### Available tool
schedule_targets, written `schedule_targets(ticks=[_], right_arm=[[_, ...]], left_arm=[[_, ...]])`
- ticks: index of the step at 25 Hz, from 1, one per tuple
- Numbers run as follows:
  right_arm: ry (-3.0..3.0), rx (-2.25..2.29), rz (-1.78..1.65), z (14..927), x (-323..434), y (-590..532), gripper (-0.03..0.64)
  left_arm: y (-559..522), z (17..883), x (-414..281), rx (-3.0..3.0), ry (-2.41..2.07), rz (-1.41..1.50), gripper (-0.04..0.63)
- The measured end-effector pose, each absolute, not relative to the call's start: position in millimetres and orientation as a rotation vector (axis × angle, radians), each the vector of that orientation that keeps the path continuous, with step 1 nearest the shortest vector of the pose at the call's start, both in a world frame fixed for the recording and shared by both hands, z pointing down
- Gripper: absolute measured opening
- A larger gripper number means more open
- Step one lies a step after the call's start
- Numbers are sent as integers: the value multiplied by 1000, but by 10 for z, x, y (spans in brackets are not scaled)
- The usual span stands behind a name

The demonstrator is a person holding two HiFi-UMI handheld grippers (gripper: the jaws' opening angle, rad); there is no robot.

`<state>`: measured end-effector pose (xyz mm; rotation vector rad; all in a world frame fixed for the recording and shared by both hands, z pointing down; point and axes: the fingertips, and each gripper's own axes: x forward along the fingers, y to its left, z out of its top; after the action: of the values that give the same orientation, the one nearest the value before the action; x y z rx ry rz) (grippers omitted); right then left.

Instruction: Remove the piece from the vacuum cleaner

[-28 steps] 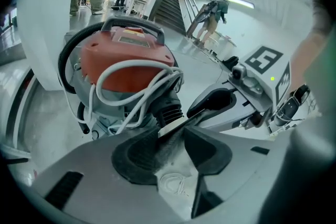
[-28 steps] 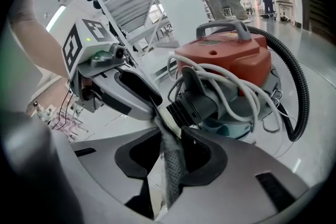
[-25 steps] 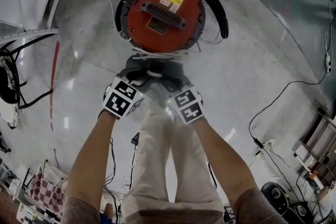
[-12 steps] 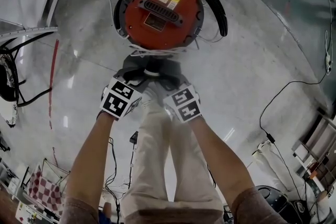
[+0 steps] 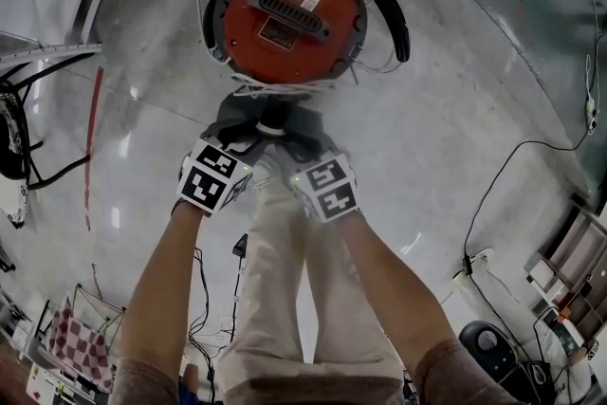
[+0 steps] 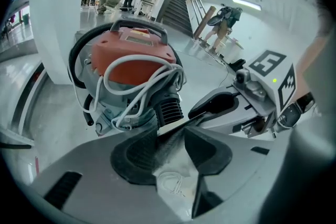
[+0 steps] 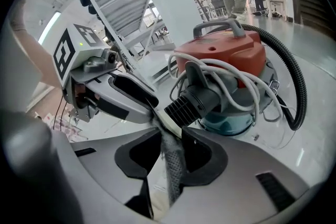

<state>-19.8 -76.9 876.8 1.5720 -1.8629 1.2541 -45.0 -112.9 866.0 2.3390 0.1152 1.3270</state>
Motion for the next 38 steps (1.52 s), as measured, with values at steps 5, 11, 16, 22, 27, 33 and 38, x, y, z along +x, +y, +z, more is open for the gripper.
schedule_targets(ticks=[5, 11, 16, 22, 27, 33, 38], right_arm=[[-1874, 1537, 1259, 8799, -242, -768, 100], [-1905, 1411, 1208, 8778, -527, -589, 86], [-1913, 1348, 1205, 8606, -576, -578, 80], [-1962, 1305, 1149, 7922, -423, -610, 72], [-1986, 1316, 1116, 7100, -285, -582, 72], [-2050, 1348, 1000, 5995, -16, -725, 72], [-2127, 1380, 907, 5067, 294, -735, 66]], left_arm=[[-1124, 8686, -499, 2312, 89, 1314, 155], [-902, 8713, -822, 2253, 54, 1303, 136], [-891, 8551, -872, 2257, 59, 1290, 129], [-935, 7885, -705, 2315, 89, 1251, 124], [-921, 7060, -558, 2359, 69, 1211, 124], [-1068, 5912, -308, 2474, 40, 1158, 123], [-1072, 4932, -19, 2542, 53, 1057, 123]])
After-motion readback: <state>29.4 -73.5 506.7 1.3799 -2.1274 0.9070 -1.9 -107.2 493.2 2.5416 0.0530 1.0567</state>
